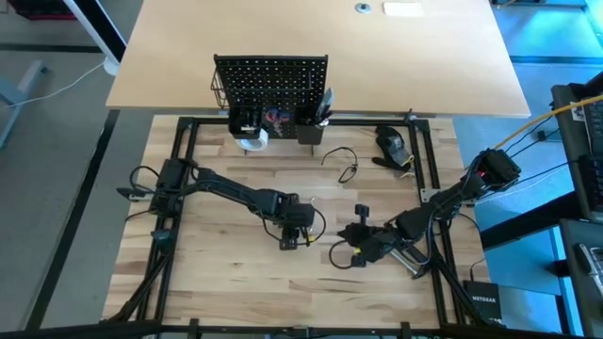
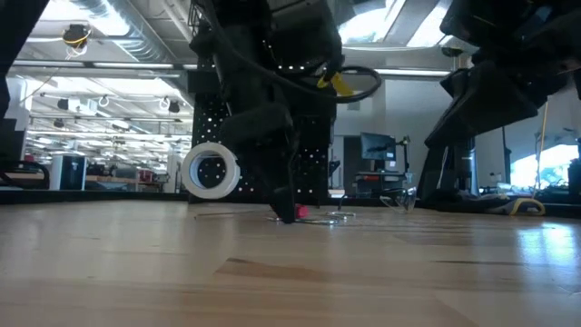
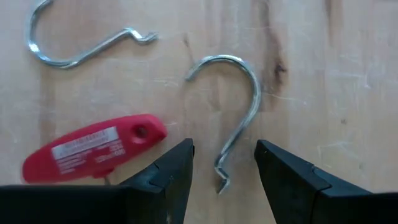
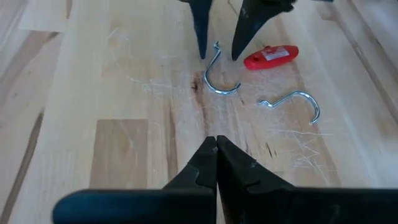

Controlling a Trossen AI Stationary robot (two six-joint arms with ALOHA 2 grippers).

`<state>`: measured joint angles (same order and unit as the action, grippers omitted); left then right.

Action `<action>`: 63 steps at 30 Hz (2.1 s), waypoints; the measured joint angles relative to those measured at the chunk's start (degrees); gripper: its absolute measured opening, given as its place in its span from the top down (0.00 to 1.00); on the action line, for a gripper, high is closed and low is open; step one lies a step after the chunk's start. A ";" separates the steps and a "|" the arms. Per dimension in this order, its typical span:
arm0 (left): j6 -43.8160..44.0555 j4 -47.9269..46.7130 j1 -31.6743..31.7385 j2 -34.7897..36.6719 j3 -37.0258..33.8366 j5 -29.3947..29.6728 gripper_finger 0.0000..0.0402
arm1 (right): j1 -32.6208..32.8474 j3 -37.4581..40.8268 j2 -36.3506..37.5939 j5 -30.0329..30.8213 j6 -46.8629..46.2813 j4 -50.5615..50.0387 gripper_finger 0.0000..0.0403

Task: Hang tools onto peg board
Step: Put the silver hanger hook into the left black bin on the peg board

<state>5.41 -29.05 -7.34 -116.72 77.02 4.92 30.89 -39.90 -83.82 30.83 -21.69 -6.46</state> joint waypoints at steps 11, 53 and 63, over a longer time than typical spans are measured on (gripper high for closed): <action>-6.76 -0.05 -0.63 -1.84 0.08 1.40 0.81 | -0.11 0.00 -0.01 0.28 -0.79 0.42 0.99; -0.30 -14.48 -8.21 23.38 -0.97 25.19 1.00 | -0.11 0.00 -0.05 -0.39 -2.06 0.36 0.99; 2.10 -23.99 -4.85 36.80 -0.95 38.54 1.00 | -0.11 0.00 -0.05 -0.40 -2.06 0.37 0.99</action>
<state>7.51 -53.05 -12.19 -79.93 76.07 43.47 30.79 -39.90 -83.88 30.44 -23.75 -6.09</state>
